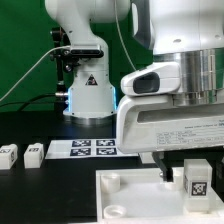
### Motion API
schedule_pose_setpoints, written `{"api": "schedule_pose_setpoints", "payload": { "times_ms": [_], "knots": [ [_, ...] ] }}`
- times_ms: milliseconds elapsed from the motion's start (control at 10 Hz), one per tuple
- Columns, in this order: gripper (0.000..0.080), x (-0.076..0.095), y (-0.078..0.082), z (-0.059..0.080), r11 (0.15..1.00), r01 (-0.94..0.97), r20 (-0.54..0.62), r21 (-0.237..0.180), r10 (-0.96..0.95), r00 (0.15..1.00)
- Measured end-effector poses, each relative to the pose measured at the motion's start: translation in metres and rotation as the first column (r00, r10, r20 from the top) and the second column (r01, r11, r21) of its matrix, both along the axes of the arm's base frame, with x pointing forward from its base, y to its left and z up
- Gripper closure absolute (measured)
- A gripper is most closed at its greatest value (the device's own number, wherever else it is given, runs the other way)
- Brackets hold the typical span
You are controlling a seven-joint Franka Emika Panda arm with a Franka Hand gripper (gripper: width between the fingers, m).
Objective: Assemble one leg
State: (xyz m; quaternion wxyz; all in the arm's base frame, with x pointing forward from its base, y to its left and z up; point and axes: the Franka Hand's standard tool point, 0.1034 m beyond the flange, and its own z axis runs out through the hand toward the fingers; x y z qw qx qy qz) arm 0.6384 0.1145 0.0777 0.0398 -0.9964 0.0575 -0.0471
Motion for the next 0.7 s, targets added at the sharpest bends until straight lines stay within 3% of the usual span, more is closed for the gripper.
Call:
{"api": "schedule_pose_setpoints", "payload": {
  "times_ms": [100,200,500,700],
  "knots": [
    [0.0317,-0.0001,0.0002,-0.0001,1.000,0.025,-0.002,0.004,-0.025,1.000],
    [0.0509,-0.0002,0.0004,-0.0002,0.993,0.116,-0.010,0.014,-0.116,0.993],
    [0.0506,-0.0005,-0.0035,-0.0007,0.913,0.406,-0.041,0.033,-0.405,0.913],
    [0.0506,-0.0013,-0.0053,-0.0010,0.816,0.576,-0.066,0.038,-0.573,0.817]
  ]
}}
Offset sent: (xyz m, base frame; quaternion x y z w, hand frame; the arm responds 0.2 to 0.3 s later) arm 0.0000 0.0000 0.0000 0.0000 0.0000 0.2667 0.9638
